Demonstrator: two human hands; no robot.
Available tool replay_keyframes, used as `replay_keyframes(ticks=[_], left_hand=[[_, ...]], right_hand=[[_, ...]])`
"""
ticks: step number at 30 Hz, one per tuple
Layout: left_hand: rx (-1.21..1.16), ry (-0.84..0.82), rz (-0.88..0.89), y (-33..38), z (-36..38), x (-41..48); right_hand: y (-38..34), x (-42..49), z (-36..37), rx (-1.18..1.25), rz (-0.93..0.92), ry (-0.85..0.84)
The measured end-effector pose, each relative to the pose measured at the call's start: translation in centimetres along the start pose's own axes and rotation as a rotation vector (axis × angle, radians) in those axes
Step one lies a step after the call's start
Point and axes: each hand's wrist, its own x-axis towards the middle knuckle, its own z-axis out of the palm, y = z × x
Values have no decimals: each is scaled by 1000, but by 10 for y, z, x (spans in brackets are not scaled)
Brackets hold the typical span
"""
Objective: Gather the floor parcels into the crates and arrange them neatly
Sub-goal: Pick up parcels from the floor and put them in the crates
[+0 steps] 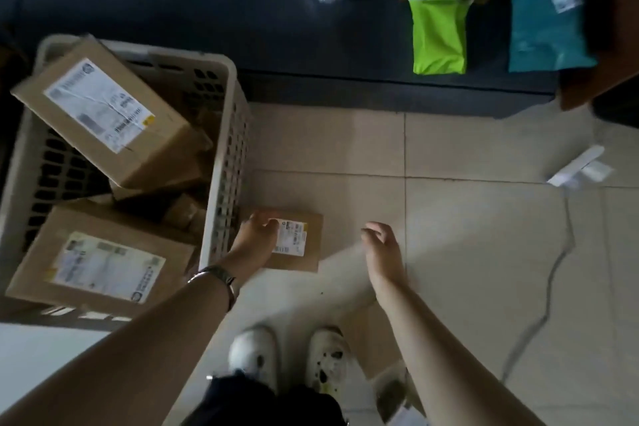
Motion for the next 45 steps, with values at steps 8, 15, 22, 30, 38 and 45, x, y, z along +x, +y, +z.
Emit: replay_keyframes(ticks=[8,15,22,30,38,45], left_hand=[[-31,236,-78,-100,41,82],[-349,214,-164,-51,35,70],[-338,163,260,55,-29,-10],[-439,122,337,168,-164,-151],[-677,276,260,169,-294,-256],[-852,341,113,64,-408,-236]], right_hand=[[66,79,97,102,135,-292],[56,77,77,116,56,-84],[-47,15,-32,433,-35,83],[-216,-112,-87,519,-224,-30],[-320,-240,-21,538,-225,-412],[-324,-295,126,212,-310,-471]])
